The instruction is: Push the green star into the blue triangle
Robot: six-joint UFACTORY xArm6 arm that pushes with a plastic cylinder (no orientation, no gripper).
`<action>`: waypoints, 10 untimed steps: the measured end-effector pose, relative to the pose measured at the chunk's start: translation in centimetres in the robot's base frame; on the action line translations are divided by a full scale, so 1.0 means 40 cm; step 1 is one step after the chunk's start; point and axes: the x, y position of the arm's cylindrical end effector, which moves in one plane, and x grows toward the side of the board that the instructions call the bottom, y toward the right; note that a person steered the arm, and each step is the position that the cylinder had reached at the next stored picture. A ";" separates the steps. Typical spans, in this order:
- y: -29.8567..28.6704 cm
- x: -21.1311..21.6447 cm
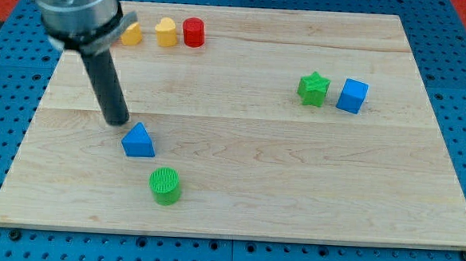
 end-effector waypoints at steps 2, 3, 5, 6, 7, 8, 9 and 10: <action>0.152 -0.035; 0.379 -0.136; 0.664 -0.386; 0.700 -0.468; 0.837 -0.391; 0.646 -0.325; 0.583 -0.256; 0.651 -0.356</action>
